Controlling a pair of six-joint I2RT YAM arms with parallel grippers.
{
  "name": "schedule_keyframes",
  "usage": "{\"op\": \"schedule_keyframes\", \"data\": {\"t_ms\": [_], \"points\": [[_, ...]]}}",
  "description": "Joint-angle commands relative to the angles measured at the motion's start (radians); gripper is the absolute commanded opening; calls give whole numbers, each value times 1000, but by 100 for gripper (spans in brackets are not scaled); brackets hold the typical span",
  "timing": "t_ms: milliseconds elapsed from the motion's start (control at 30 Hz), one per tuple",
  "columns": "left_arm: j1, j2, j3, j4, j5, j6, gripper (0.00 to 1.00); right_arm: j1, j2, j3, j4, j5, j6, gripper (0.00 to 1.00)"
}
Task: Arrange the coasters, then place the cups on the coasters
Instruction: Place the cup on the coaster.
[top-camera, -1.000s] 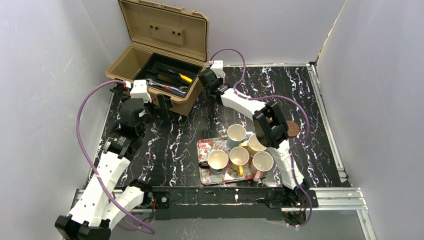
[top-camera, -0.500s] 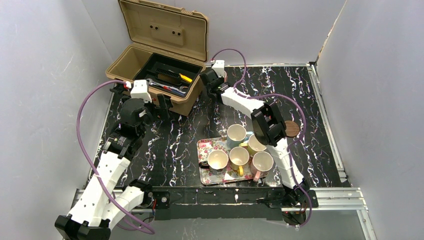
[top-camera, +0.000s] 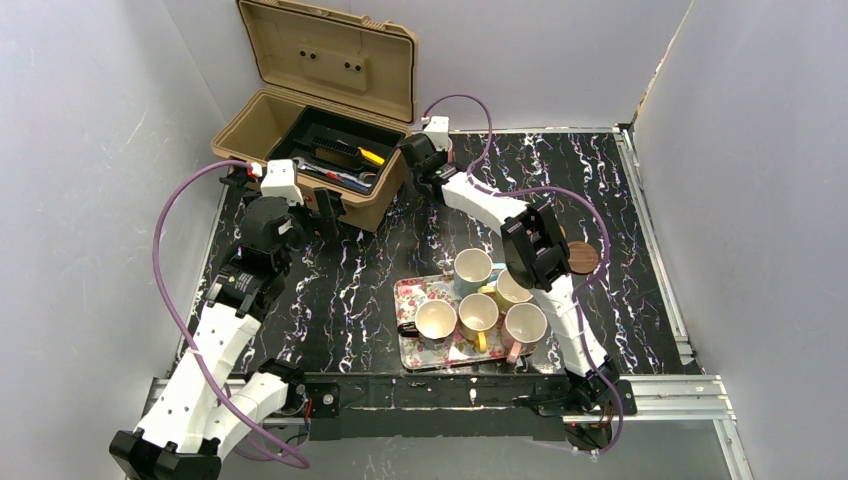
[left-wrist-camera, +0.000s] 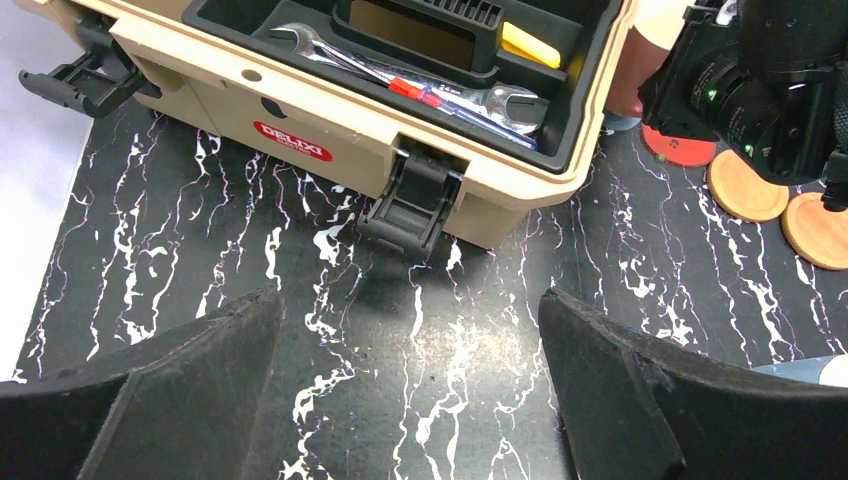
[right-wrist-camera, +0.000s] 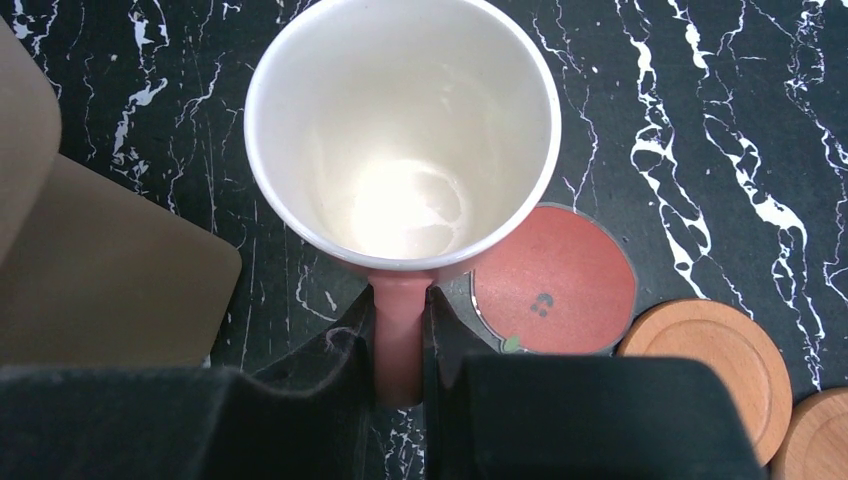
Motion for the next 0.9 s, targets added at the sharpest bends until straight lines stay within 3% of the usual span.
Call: {"op": "schedule_keyframes", "data": {"t_ms": [0, 700, 867], "points": [[-4, -16, 0, 7, -24, 7, 98, -6, 12, 82, 97, 32, 0, 1], [-9, -22, -2, 7, -24, 8, 98, -11, 65, 131, 65, 36, 20, 1], [-9, -22, -2, 9, -24, 8, 98, -10, 65, 130, 63, 31, 21, 16]]}}
